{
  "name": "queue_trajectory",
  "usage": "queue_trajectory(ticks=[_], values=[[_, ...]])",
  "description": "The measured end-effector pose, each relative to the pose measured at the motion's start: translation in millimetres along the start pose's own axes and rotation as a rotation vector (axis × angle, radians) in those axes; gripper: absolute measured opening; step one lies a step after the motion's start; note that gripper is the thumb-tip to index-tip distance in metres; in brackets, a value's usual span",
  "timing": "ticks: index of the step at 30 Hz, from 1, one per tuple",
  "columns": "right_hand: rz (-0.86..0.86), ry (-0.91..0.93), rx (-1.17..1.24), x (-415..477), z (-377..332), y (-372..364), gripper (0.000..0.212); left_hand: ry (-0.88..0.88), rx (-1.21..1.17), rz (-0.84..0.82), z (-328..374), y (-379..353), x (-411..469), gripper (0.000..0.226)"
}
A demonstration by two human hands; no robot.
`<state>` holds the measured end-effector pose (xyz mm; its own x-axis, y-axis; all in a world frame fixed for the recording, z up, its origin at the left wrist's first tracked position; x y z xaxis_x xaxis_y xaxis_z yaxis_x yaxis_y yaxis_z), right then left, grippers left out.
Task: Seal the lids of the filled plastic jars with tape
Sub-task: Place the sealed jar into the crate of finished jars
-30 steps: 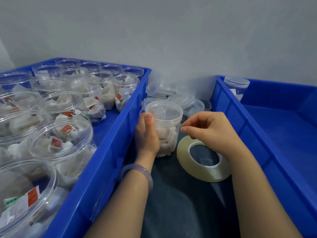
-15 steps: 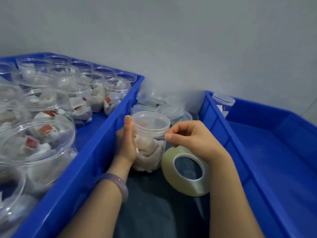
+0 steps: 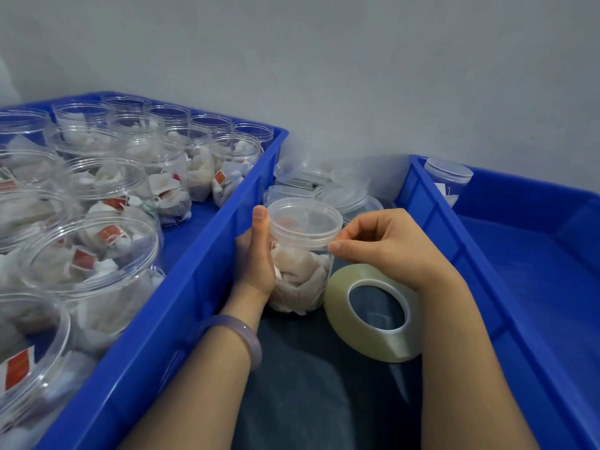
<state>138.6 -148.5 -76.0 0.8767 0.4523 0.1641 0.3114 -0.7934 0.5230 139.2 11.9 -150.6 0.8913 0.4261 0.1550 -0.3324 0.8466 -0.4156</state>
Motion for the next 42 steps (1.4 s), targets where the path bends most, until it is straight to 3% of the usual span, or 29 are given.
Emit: queue_trajectory(ticks=[6,13,18,25,31,35,37,42], values=[[0.000,0.004,-0.014,-2,3,1,0.011,-0.003,-0.001,-0.017,2,-1,-2,0.079],[0.082,0.028,-0.007,-1,7,2,0.033,0.107,-0.084,-0.129,0,-2,-2,0.108],[0.054,0.048,0.103,1,12,-1,0.017,0.128,-0.062,-0.091,-3,-1,-1,0.109],[0.042,0.014,0.221,0,19,-5,0.019,0.082,-0.087,-0.073,-1,-1,-2,0.103],[0.247,-0.047,0.229,-7,29,9,0.009,0.119,-0.142,-0.042,-1,2,-2,0.113],[0.123,-0.028,0.212,-13,22,5,0.034,0.100,-0.142,-0.024,0,2,-3,0.109],[0.096,-0.007,0.183,-12,17,0,0.037,0.089,-0.131,-0.014,0,2,-3,0.106],[0.173,0.036,0.080,-10,8,-3,0.012,0.066,-0.122,0.001,2,3,-3,0.110]])
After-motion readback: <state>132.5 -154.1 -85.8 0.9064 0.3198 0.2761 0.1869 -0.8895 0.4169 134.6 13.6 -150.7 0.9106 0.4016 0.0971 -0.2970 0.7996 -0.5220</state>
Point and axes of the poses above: each hand's wrist, its own x-axis towards the middle knuckle, its own y-axis out of the back of the hand, z = x × y, the point moved 4 cm from there along x, towards the middle knuckle, and after that the axes turned 4 degrees about -x, right-handed, at the moved point
